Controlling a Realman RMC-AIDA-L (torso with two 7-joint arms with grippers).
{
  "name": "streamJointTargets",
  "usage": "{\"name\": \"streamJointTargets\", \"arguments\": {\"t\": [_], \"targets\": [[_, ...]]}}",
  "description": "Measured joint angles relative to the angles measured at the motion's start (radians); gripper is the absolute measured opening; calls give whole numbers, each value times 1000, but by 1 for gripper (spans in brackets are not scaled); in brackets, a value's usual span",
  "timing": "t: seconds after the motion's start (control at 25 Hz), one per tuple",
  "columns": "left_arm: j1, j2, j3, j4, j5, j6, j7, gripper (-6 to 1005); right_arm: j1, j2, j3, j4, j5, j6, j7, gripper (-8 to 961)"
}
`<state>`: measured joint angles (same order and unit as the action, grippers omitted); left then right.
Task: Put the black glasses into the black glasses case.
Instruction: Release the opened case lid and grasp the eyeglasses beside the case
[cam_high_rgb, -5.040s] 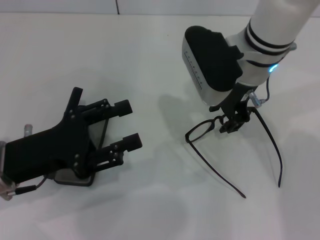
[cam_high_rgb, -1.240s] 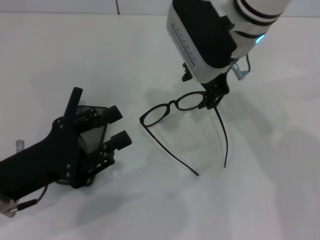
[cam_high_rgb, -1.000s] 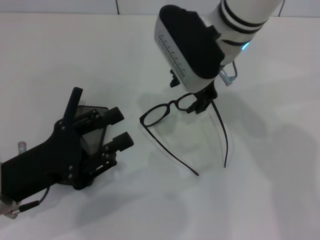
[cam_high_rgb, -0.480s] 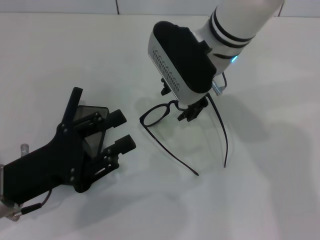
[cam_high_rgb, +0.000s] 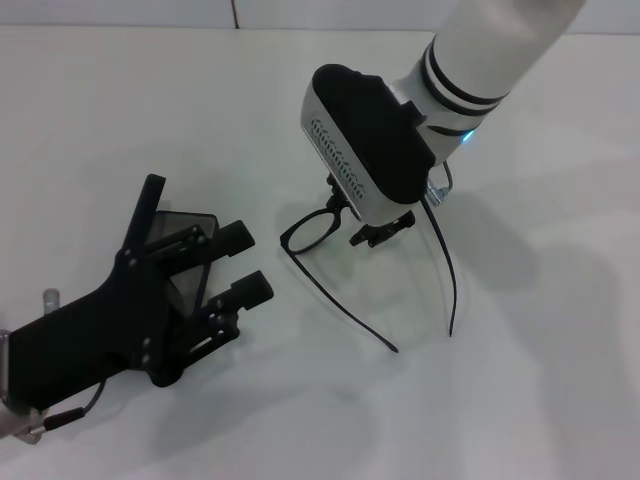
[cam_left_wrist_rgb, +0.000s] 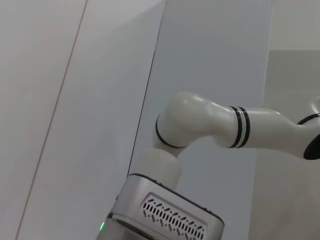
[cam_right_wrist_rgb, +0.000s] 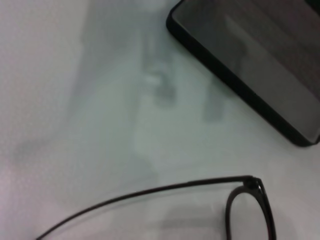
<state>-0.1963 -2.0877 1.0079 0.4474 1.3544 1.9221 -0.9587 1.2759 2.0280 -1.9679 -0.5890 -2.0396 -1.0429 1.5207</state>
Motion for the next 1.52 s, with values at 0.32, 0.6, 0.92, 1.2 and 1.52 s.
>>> {"name": "streamJointTargets", "arguments": {"t": [0.32, 0.6, 0.92, 1.2, 1.52], "targets": [[-10, -2, 1, -15, 0, 0, 0, 504, -4, 0, 0, 25, 1, 23, -10, 374], [-13, -2, 1, -15, 0, -2, 0, 503, -10, 0, -2, 28, 15, 26, -31, 373], [-14, -2, 1, -23, 0, -2, 0, 503, -13, 0, -10, 29, 36, 34, -38, 279], [-14, -2, 1, -24, 0, 0, 0, 503, -21, 0, -28, 29, 41, 38, -38, 215], [-14, -2, 1, -24, 0, 0, 0, 502, -47, 1, -22, -6, 33, 31, -26, 131]]}}
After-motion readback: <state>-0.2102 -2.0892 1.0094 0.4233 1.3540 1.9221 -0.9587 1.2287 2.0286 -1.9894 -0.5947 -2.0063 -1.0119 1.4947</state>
